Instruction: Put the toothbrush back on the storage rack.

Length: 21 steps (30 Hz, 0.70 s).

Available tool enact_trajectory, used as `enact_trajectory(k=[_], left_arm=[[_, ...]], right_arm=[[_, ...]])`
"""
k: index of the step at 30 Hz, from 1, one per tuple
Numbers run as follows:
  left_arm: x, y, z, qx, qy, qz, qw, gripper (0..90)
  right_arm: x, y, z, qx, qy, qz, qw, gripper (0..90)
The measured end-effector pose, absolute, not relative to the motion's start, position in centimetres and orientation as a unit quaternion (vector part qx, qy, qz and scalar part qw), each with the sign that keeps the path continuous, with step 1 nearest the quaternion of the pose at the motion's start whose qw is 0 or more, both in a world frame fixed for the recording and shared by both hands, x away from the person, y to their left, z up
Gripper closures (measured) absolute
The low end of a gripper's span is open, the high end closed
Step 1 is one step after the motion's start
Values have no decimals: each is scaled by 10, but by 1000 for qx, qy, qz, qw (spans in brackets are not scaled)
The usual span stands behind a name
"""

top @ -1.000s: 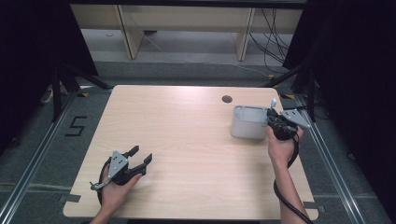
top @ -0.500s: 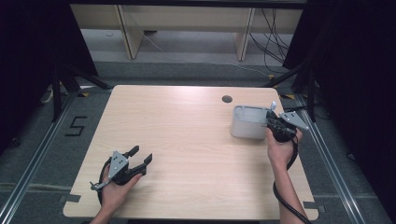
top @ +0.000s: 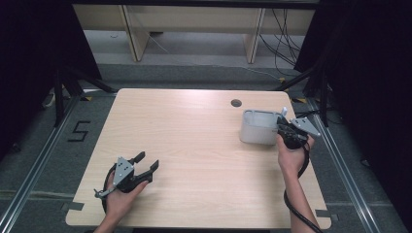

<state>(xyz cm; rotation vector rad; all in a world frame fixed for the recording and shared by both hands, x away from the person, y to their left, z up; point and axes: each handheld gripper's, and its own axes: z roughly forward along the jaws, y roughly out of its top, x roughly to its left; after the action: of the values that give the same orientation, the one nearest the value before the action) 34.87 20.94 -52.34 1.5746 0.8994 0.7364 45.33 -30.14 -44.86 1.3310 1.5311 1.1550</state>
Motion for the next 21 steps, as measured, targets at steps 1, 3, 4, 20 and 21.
enact_trajectory(k=[1, 3, 4, 20, 21], left_arm=[[349, 209, -523, 668, 381, 312, 558, 354], [349, 209, -523, 667, 382, 312, 559, 354], [349, 209, -523, 667, 381, 312, 558, 354], [349, 209, -523, 667, 382, 312, 558, 354], [349, 209, -523, 667, 382, 312, 558, 354]], right_arm=[[452, -299, -449, 534, 597, 456, 388, 819], [452, -300, -449, 528, 601, 454, 392, 816], [452, -301, -449, 525, 606, 448, 395, 815], [448, -302, -448, 530, 607, 429, 409, 421], [448, -301, -449, 531, 601, 434, 410, 406]])
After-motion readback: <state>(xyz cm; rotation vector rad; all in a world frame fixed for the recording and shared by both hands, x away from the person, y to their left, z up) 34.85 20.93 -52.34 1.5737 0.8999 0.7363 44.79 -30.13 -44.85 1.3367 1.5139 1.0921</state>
